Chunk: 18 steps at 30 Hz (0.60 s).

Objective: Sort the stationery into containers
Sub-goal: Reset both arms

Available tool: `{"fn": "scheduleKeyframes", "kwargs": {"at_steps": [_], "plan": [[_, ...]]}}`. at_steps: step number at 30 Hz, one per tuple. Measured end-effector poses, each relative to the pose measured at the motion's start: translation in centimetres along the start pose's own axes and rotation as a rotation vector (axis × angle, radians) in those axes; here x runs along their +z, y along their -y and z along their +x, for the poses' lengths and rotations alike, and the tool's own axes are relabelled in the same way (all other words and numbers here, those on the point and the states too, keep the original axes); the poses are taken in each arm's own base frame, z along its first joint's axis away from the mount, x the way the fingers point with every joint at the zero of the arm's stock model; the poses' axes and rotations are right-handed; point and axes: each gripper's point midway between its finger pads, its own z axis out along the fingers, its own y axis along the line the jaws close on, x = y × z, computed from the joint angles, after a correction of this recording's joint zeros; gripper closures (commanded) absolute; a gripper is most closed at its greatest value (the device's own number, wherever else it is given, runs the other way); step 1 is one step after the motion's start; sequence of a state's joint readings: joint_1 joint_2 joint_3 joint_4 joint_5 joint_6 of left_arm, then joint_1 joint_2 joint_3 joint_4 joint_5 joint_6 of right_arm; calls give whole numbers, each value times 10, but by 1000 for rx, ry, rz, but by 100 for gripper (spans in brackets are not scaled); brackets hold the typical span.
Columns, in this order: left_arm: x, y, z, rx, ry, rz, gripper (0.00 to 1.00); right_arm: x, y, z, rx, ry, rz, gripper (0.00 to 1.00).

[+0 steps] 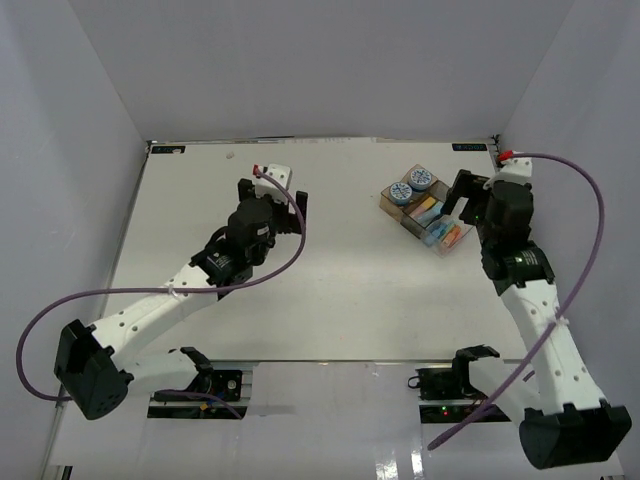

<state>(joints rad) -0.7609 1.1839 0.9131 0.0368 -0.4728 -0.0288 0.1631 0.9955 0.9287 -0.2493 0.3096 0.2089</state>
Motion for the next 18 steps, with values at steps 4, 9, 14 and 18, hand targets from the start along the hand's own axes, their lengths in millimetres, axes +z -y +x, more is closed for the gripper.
{"fn": "scheduleKeyframes", "kwargs": {"at_steps": [4, 9, 14, 18], "plan": [[-22, -14, -32, -94, 25, -39, 2, -69, 0, -69, 11, 231, -70, 9], [-72, -43, -76, -213, 111, -66, 2, -147, 13, -110, 0, 457, -105, 10], [-126, -70, -103, -286, 199, -65, 2, -197, 24, -109, -23, 589, -131, 10], [-153, -84, -104, -309, 222, -62, 2, -210, 26, -88, -35, 631, -163, 10]]}}
